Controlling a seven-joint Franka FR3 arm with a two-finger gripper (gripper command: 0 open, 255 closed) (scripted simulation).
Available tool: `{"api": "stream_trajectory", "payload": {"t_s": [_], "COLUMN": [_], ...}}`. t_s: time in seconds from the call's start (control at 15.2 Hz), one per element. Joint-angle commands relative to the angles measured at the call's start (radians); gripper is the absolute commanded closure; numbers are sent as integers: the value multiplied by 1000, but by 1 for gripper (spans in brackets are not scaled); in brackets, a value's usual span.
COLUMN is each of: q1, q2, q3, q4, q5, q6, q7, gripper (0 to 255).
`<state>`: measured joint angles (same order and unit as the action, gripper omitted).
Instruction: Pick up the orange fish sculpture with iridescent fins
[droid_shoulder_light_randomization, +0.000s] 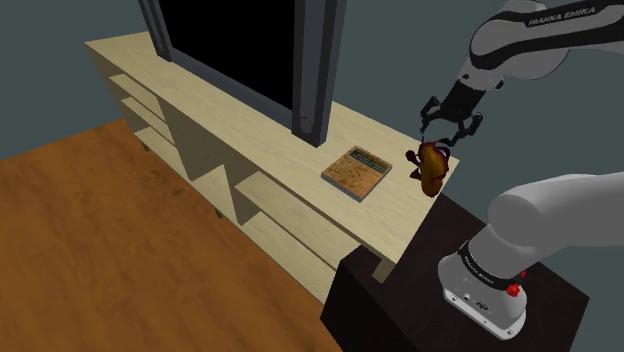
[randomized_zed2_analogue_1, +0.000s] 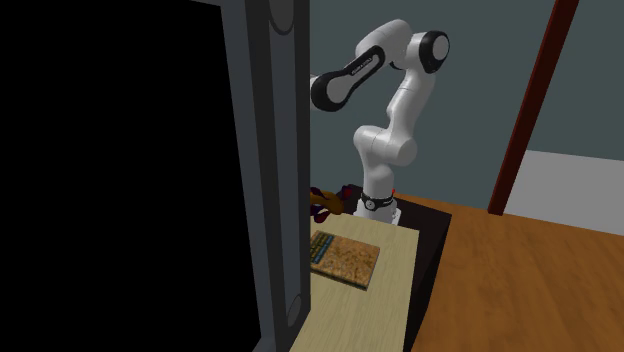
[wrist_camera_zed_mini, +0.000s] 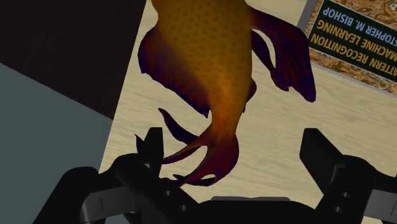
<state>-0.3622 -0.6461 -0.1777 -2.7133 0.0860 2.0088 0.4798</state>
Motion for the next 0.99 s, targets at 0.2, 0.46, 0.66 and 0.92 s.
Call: {"api": "stream_trajectory", "payload": {"t_s": [0.2,0.46,0.66,0.92], "q1": [-4,-2,-2,-2], "q2": [31,52,49,50], "q3": [-10,-14,-14,-14], "q4": [-49,-71,-73,-73], "q5": [7,10,10,10], "q6": [80,123,122,123], "q7": [-4,-13,-13,-13], "gripper": [0,0,255,255]}}
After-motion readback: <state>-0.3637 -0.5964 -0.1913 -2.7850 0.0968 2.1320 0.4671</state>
